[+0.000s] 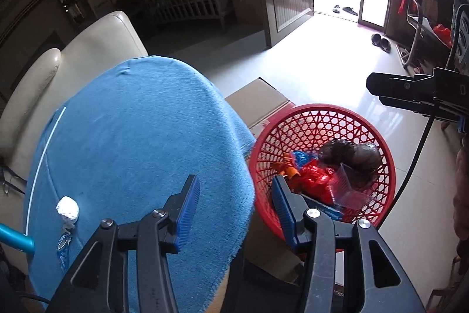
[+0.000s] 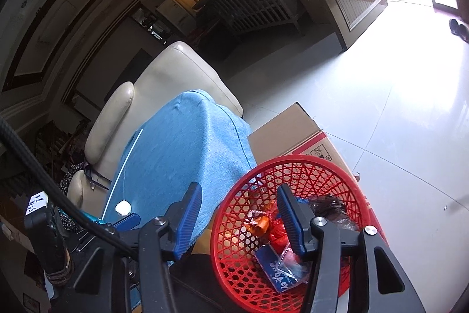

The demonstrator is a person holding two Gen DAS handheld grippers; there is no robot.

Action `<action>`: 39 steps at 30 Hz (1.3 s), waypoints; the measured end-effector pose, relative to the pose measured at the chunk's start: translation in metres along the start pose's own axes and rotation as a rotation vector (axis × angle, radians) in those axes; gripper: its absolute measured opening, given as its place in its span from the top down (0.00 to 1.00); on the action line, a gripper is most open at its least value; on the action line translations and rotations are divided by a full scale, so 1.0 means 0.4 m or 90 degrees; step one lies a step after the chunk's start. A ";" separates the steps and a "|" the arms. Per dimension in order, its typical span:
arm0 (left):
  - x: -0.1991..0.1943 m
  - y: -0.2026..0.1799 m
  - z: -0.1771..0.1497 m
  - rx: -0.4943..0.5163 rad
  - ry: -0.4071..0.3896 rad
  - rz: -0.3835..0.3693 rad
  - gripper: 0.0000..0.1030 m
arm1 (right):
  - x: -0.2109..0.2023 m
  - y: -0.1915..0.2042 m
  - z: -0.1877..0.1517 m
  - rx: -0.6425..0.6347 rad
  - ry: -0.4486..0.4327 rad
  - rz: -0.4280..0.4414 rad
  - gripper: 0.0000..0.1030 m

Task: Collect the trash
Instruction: 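Open both grippers above the red basket to drop the tray and bag, then move both open grippers back over the table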

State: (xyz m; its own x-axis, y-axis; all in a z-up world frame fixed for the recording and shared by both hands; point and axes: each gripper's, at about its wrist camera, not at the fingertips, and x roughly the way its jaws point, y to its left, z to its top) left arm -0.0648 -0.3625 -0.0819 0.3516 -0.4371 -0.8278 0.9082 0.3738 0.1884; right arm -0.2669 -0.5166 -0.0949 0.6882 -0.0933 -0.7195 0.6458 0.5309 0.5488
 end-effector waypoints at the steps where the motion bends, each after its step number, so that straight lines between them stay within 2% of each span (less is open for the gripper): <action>1: -0.001 0.004 -0.003 -0.002 -0.002 0.002 0.50 | 0.001 0.005 -0.002 -0.002 0.001 0.000 0.45; 10: -0.019 0.073 -0.041 -0.039 -0.007 0.015 0.50 | 0.022 0.072 -0.014 -0.032 0.014 -0.002 0.45; 14: -0.024 0.123 -0.085 -0.063 0.001 0.029 0.50 | 0.035 0.110 -0.020 -0.050 0.022 -0.001 0.45; 20: -0.048 0.251 -0.184 -0.145 0.012 0.061 0.50 | 0.088 0.189 -0.047 -0.084 0.054 0.006 0.45; 27: -0.082 0.440 -0.343 -0.269 0.040 0.137 0.50 | 0.185 0.350 -0.094 -0.155 0.109 0.040 0.45; 32: -0.112 0.573 -0.470 -0.372 0.060 0.191 0.50 | 0.288 0.512 -0.138 -0.220 0.162 0.085 0.45; 36: -0.141 0.647 -0.544 -0.419 0.066 0.235 0.49 | 0.388 0.649 -0.180 -0.277 0.194 0.117 0.45; 39: -0.155 0.684 -0.590 -0.443 0.071 0.248 0.49 | 0.476 0.738 -0.205 -0.298 0.219 0.140 0.45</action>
State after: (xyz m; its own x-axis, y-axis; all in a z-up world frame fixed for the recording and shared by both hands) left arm 0.1081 -0.0402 -0.1036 0.5562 -0.0994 -0.8251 0.3618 0.9227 0.1327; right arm 0.0277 -0.3085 -0.1047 0.5925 0.2952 -0.7495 0.2338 0.8274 0.5107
